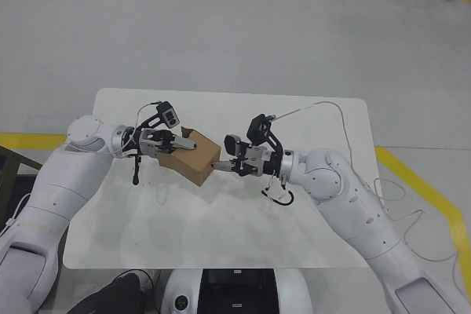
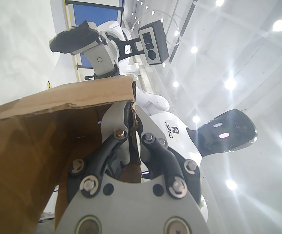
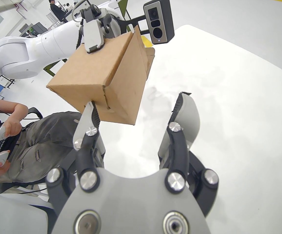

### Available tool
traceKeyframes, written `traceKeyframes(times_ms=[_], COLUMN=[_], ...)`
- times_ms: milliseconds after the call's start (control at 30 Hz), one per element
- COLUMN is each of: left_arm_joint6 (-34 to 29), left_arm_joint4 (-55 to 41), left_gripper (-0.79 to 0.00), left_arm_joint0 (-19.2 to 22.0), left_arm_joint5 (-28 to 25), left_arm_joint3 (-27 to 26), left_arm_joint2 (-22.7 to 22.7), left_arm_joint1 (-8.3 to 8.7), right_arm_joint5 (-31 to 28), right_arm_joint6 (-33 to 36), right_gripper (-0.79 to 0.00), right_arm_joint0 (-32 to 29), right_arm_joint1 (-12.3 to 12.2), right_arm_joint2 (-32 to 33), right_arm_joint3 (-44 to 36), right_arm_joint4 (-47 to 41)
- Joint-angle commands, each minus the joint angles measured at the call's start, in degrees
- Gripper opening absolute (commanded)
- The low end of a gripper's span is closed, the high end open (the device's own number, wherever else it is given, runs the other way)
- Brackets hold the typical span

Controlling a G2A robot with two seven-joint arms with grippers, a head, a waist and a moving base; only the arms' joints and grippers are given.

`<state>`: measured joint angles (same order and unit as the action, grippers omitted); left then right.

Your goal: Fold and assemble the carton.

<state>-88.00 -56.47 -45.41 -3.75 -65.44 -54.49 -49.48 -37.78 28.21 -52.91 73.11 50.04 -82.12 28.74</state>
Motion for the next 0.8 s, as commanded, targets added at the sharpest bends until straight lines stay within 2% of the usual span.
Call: traceKeyframes(times_ms=[0, 133, 767], left_arm_joint6=[0.0, 0.0, 0.0], left_arm_joint4=[0.0, -0.32, -1.05], left_gripper=[-0.785, -0.785, -0.785], left_arm_joint0=[0.04, 0.11, 0.55], left_arm_joint5=[0.11, 0.28, 0.38], left_arm_joint3=[-0.06, -0.21, 0.28], left_arm_joint2=[0.09, 0.24, 0.84], left_arm_joint1=[0.03, 0.08, 0.17], right_arm_joint5=[-0.11, -0.27, -1.12], right_arm_joint6=[-0.17, -0.72, -2.47], right_gripper=[-0.212, -0.163, -0.142], right_arm_joint0=[0.28, 0.67, 2.56], right_arm_joint1=[0.09, 0.28, 1.53], right_arm_joint2=[-0.14, -0.47, -2.8], right_arm_joint3=[0.34, 0.94, 3.74], right_arm_joint4=[0.11, 0.25, 0.34])
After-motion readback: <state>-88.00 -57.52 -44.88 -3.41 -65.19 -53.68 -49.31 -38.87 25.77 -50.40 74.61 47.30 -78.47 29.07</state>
